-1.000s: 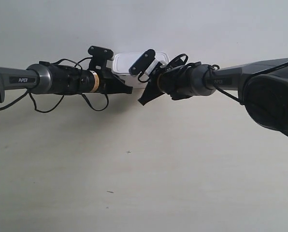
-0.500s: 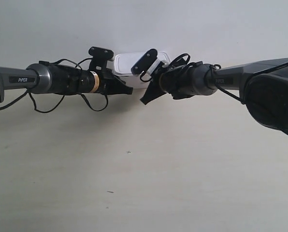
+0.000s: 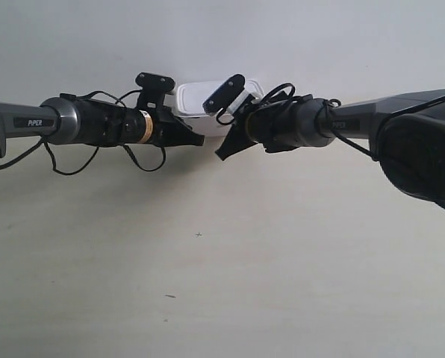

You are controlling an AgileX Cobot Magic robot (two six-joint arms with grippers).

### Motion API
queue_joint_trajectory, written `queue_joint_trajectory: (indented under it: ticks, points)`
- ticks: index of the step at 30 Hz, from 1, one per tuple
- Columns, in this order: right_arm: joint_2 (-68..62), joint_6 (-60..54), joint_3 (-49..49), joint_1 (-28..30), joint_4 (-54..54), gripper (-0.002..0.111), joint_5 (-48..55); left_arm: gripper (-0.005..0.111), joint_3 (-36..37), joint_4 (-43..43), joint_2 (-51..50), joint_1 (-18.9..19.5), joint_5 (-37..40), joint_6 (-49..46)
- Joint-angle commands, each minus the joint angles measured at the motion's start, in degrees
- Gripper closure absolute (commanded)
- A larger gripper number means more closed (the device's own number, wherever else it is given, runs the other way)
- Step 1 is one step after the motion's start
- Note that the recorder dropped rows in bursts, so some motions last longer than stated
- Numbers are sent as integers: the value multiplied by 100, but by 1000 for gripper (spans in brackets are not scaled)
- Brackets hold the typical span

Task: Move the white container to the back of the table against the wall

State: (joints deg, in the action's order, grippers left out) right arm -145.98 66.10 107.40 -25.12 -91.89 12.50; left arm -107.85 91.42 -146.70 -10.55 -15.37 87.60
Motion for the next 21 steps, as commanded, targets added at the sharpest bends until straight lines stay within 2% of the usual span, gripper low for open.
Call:
queue_joint_trajectory:
  ticks: [1, 21]
  points:
    - [9, -64, 99, -45, 104, 108, 82, 107, -32, -64, 84, 26, 155, -63]
    - [33, -323, -63, -149, 275, 108, 537, 107, -2, -64, 84, 64, 199, -20]
